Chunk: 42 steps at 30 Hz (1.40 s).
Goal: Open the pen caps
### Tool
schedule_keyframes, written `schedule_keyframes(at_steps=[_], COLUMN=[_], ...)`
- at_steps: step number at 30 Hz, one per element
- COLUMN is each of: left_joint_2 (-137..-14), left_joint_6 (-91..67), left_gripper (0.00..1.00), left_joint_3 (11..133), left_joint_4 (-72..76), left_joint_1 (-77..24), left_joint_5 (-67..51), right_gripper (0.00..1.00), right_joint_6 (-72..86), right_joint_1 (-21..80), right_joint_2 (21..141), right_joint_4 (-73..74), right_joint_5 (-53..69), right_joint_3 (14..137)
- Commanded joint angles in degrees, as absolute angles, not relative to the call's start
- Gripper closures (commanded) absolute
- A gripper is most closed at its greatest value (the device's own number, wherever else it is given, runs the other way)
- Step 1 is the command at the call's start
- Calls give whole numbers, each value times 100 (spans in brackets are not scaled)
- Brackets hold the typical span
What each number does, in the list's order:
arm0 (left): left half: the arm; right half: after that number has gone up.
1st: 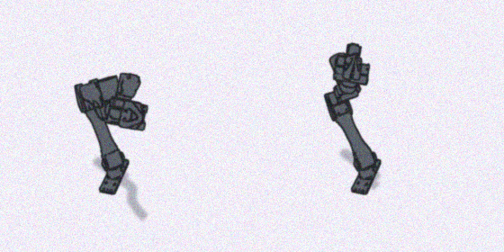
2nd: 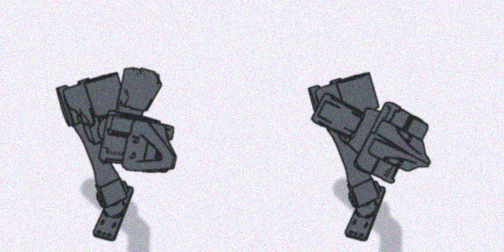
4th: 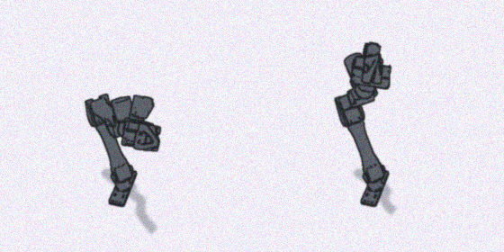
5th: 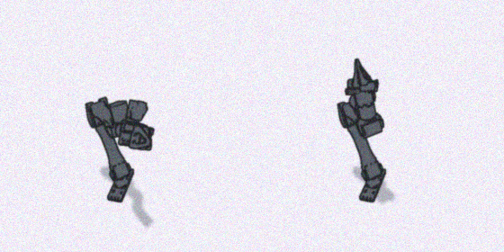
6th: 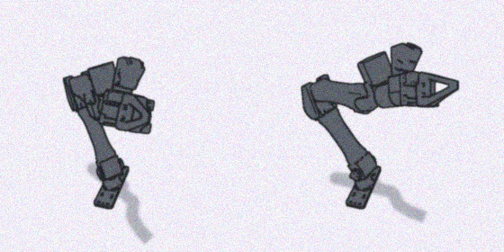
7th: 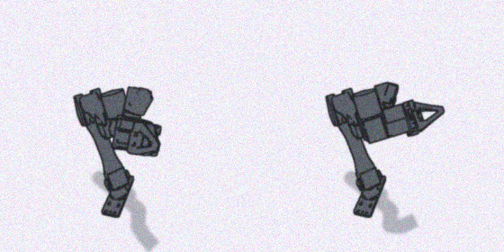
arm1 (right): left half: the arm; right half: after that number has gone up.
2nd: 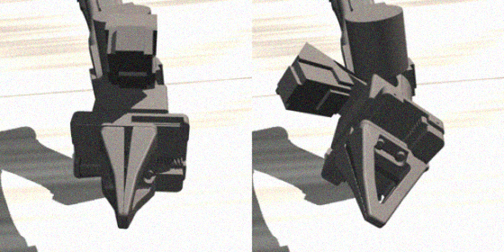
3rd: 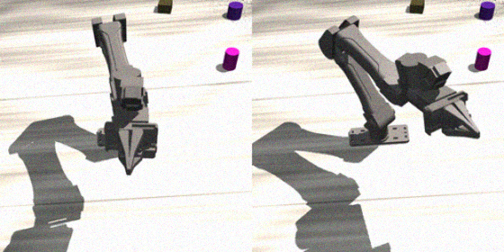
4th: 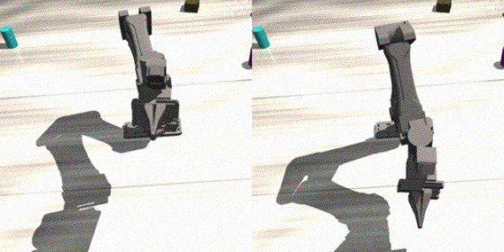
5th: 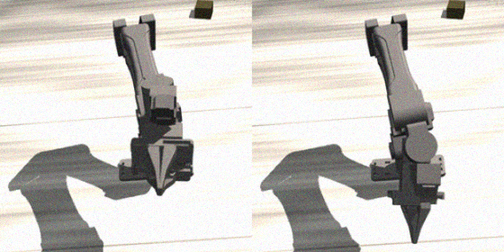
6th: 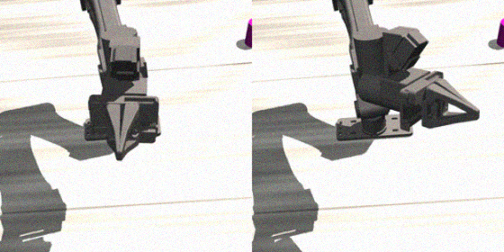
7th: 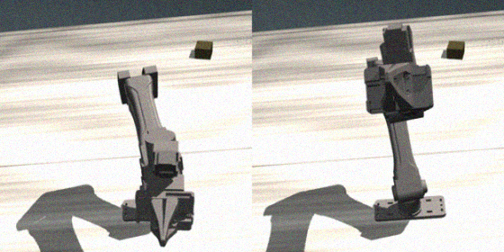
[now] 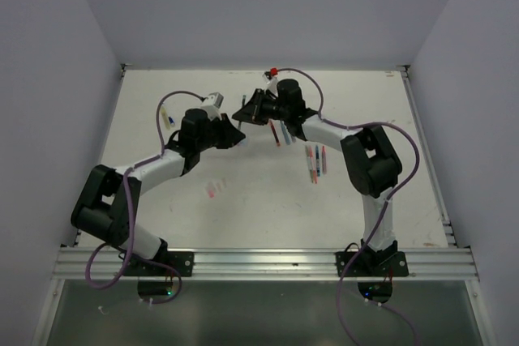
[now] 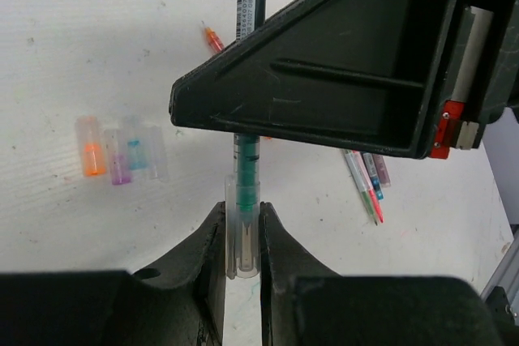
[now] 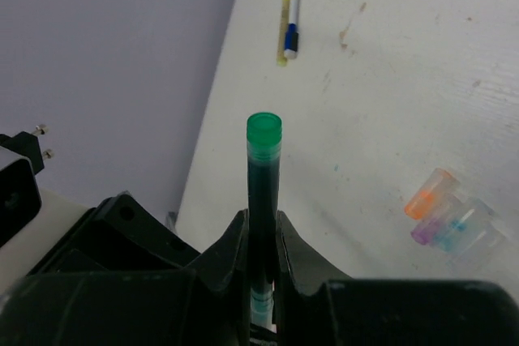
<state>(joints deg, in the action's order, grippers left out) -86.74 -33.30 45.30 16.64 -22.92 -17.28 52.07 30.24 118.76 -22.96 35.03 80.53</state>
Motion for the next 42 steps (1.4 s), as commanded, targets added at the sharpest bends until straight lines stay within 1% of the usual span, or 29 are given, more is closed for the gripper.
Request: schedule_keyframes(at_steps=[1,2,4,6,8,10,11,13,15,17,18,20,21,23,24,26,27,31,35,42], left_joint_2=[-8640,-8622,-8570,-8543,-8420,-8315,-8280,-8148,-8051,-7858,-7727,-7559,-7411,-7278,-7190,-7093,-7032,-6952,-6917,-6601], left_joint_6=[-3383,-3410,-3419,-3454,-3655,-3918,-3972,-4069,-4096,-3956,-3851,-3587,-3525,-3419,-3367,-3366,-3436,-3665,-3823,-4122], left_gripper=[100,100,100,100,100,100,100,100,100,100,100,100,100,100,100,100,100,100,100,100], left_joint_3=[4308,4202,3974,3675,3264,3051,2911,2752,2602,2628,2758,2847,2961,3102,3163,3252,3295,3261,3147,2734], left_joint_4=[2205,2293,2609,2985,3434,4059,4156,4385,4543,4256,3706,3272,2730,2209,1754,1295,1118,581,352,53], left_joint_1=[-2303,-2320,-2355,-2426,-2452,-2452,-2452,-2452,-2452,-2452,-2443,-2443,-2443,-2443,-2443,-2443,-2443,-2373,-2180,-2118], left_joint_5=[-1915,-1916,-1968,-2073,-2512,-2942,-3005,-3119,-3164,-2945,-2814,-2419,-2217,-1567,-1164,-837,-409,368,562,835], right_gripper=[100,100,100,100,100,100,100,100,100,100,100,100,100,100,100,100,100,100,100,100], right_joint_6=[4167,4157,4665,5140,5465,6071,6395,6460,6364,5980,5759,5311,4891,4153,3896,3282,3130,2585,2286,2066], right_joint_1=[3199,3217,3156,3094,2962,2840,2804,2786,2769,2760,2768,2786,2786,2786,2786,2821,2839,2865,2892,2892], right_joint_2=[11374,11303,11311,11443,11732,11935,12144,12252,12270,12121,11894,11638,11376,11111,10918,10732,10540,10003,9695,9650], right_joint_4=[-1110,-933,-565,-422,-597,-1709,-2140,-2678,-2690,-2392,-1921,-1461,-920,-267,467,1496,1729,2407,2873,2822], right_joint_5=[1456,1059,547,649,1377,2027,2718,3083,3287,3025,2893,2603,2341,1997,1673,1355,1058,564,150,-78], right_joint_3=[8314,8349,8490,8823,9078,9079,9140,9228,9246,9063,9001,8729,8649,8465,8438,8359,8297,7605,7085,6522])
